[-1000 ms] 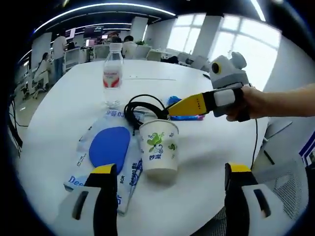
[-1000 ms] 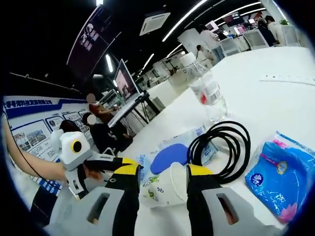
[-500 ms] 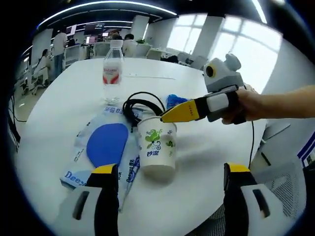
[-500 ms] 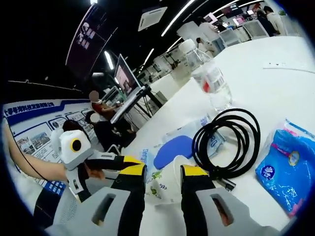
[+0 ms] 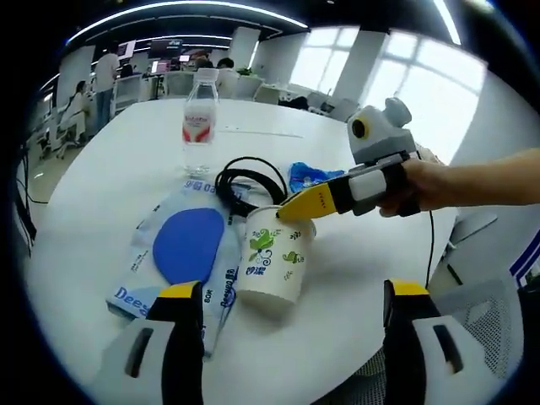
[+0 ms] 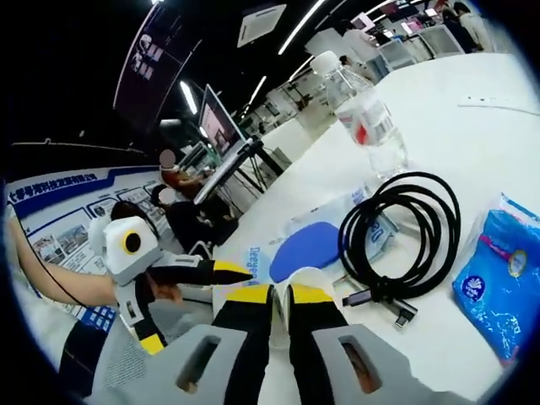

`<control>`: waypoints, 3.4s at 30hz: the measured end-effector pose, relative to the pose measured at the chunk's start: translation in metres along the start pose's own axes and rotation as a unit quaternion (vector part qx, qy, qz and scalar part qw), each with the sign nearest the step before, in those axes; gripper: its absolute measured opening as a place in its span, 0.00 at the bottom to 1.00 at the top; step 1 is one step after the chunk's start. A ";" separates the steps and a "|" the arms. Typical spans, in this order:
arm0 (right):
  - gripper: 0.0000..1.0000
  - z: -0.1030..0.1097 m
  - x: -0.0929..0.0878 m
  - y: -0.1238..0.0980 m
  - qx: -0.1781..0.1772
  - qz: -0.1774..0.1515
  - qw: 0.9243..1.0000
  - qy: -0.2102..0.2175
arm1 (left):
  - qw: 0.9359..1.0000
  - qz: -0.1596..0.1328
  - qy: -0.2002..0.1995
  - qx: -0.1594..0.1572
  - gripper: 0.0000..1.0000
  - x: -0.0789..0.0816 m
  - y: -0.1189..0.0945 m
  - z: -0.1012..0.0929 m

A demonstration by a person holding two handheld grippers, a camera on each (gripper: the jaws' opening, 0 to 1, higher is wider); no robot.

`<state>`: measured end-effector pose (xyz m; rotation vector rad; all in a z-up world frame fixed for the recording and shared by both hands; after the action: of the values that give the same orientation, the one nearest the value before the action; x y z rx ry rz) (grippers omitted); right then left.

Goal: Arrange the tabletop items into an orderly group along one side of the table until the central work area is clear of visible clutter.

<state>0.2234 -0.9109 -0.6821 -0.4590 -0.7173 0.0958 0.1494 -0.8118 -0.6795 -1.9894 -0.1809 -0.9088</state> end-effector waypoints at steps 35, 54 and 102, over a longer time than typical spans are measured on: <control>0.00 0.053 0.024 -0.036 -0.048 0.021 0.970 -0.236 | 1.000 -0.012 -0.011 -0.002 0.86 -0.007 -0.010 0.001; 0.00 0.042 0.043 -0.040 -0.103 0.071 0.928 -0.352 | 0.999 -0.019 -0.026 -0.011 0.85 -0.012 -0.010 -0.001; 0.00 -0.020 0.104 -0.037 -0.173 0.120 0.892 -0.401 | 0.999 -0.037 -0.013 -0.021 0.82 -0.019 -0.028 -0.021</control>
<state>0.3125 -0.9261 -0.6154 -0.8677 -1.5037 0.4117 0.1118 -0.8075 -0.6664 -2.0456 -0.2534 -0.9403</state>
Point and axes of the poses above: the point that each gripper's makers call its tool centre point, and the gripper's own axes: y roughly forward along the fingers, z roughly to its left, x roughly out of its top, the point moved 5 cm from there along -y, roughly backward along the fingers, and after that the axes turned 7 degrees about z, right-handed, at the moved point
